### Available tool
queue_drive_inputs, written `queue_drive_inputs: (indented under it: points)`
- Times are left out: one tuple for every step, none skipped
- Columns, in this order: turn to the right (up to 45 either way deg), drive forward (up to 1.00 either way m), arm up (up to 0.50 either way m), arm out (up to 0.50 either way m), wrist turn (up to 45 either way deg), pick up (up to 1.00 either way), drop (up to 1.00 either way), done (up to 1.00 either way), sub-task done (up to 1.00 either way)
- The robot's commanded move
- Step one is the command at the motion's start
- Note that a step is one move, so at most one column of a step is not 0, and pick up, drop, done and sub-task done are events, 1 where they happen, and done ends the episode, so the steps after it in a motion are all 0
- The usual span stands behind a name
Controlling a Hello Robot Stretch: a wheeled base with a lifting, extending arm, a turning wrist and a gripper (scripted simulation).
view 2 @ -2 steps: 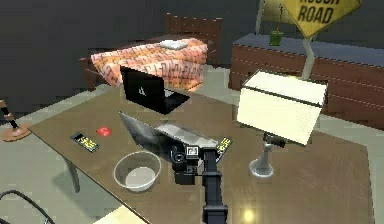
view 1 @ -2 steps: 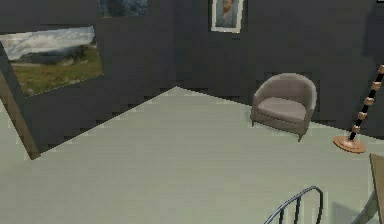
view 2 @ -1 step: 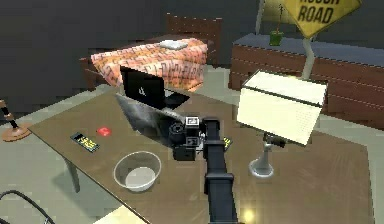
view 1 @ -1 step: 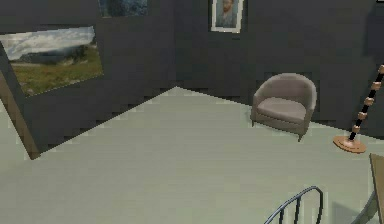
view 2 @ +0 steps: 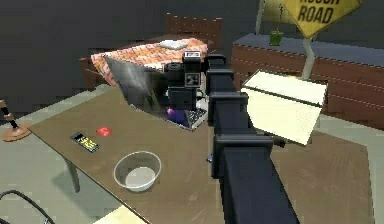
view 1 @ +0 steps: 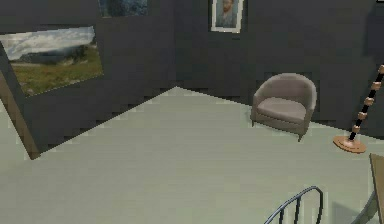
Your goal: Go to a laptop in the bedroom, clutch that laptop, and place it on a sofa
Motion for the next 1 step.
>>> queue_drive_inputs:
  points:
    - [0.0, 0.00, 0.00, 0.00, -45.0, 0.00, 0.00, 0.00, 0.00]
